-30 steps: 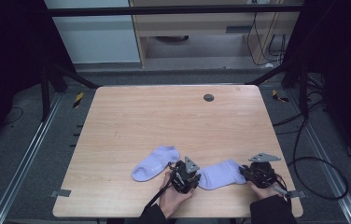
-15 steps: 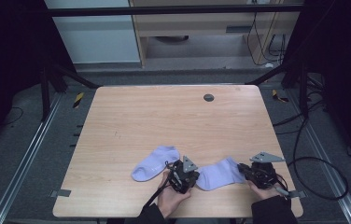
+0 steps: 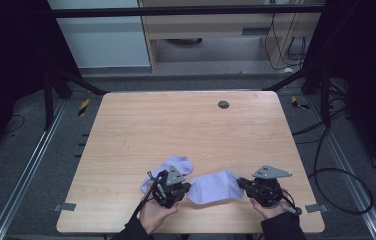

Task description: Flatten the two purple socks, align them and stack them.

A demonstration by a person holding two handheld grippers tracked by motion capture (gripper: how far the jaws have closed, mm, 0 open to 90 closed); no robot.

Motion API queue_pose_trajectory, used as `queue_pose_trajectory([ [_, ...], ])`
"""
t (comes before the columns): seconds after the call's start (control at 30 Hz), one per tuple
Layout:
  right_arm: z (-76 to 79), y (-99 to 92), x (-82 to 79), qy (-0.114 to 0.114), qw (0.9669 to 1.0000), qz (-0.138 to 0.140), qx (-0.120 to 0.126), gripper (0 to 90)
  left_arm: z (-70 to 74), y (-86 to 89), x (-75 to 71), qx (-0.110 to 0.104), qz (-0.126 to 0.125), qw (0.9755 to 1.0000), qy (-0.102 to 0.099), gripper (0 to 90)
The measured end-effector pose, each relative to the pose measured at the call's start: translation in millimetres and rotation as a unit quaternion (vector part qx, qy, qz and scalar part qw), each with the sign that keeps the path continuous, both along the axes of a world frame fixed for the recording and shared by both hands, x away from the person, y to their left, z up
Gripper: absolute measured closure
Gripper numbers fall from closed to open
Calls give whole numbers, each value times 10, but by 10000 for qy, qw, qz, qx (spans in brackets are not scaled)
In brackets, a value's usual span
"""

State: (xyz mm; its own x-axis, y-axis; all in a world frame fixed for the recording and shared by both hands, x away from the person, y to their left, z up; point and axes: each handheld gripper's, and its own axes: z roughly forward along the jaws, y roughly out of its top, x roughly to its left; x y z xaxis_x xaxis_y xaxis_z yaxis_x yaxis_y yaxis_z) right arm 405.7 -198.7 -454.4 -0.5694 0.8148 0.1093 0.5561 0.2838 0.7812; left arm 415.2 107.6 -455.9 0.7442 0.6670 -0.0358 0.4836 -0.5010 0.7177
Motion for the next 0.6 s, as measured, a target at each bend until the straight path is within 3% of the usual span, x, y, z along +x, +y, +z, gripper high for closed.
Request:
queue_pose_trajectory([
  [0.37, -77, 423, -11, 140, 9992, 367, -9, 860, -57, 420, -48, 99, 233, 9996, 89, 885],
  [0.6, -154, 563, -9, 284, 9985, 461, -21, 859, -137, 536, -44, 233, 275, 9992, 161, 885],
])
